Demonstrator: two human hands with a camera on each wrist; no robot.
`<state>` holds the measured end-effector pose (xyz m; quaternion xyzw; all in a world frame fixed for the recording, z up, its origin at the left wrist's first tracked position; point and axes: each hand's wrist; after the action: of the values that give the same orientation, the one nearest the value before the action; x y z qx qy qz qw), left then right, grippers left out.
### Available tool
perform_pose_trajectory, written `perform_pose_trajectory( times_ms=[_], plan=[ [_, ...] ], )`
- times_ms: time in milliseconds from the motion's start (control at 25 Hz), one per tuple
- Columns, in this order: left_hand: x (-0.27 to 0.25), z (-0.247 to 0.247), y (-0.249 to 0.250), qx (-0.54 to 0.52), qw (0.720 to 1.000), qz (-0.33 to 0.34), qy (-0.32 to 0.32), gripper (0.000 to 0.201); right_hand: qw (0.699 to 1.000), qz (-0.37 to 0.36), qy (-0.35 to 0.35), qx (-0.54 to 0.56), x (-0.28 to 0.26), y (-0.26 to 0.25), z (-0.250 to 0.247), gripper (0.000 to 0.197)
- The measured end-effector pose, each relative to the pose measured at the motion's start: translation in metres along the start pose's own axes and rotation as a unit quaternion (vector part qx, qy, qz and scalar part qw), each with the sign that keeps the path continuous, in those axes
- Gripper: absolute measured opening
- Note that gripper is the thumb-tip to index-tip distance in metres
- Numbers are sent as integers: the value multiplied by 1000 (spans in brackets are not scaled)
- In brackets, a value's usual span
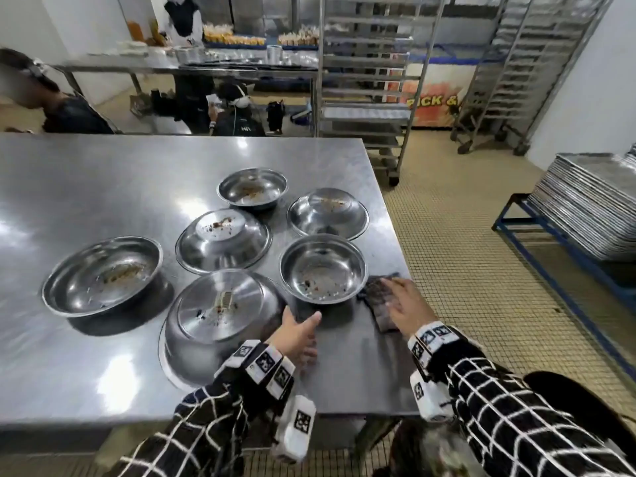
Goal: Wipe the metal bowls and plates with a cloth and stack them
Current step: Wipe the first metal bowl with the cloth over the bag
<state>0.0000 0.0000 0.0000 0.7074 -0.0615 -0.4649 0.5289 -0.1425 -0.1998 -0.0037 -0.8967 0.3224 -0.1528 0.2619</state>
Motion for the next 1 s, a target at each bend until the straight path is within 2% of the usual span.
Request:
perform_pose_trajectory(
  times_ms=[120,240,280,480,560,680,760,800,880,920,1000],
  plan=[
    [30,18,7,-16,997,6,82,71,978,4,-102,-180,32,9,5,65],
    [50,24,14,-42,990,-17,133,64,949,-23,-180,-258,39,19,17,65],
    [56,24,15,-46,989,-17,140,62,949,-13,-185,-254,38,21,16,60],
    [62,21,10,-60,990,-23,128,55,984,26,-90,-152,12,24,4,36],
    [55,22,11,-52,993,-5,101,48,989,76,-61,-108,-8,28,-8,32],
    [43,30,19,-61,997,15,49,35,986,148,21,-69,-41,37,-37,28],
    [53,41,18,-33,998,14,44,45,975,191,109,-12,-65,36,-62,26],
    [53,48,19,-9,999,18,30,51,969,198,146,11,-75,33,-73,26],
    [42,70,28,23,999,46,-11,43,959,200,199,33,-94,25,-97,30],
    [31,82,33,31,997,55,-34,37,958,194,210,40,-101,21,-107,32],
    [8,111,46,59,992,75,-80,42,962,170,207,46,-109,19,-125,35]
  ],
)
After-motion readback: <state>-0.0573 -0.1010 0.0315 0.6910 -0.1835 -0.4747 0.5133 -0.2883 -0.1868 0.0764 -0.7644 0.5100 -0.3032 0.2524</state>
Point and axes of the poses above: each hand's wrist, its own x-axis towards the middle knuckle, its own z-axis out of the palm, y = z × x, and after that the axes turned 2 degrees about y, right-handed
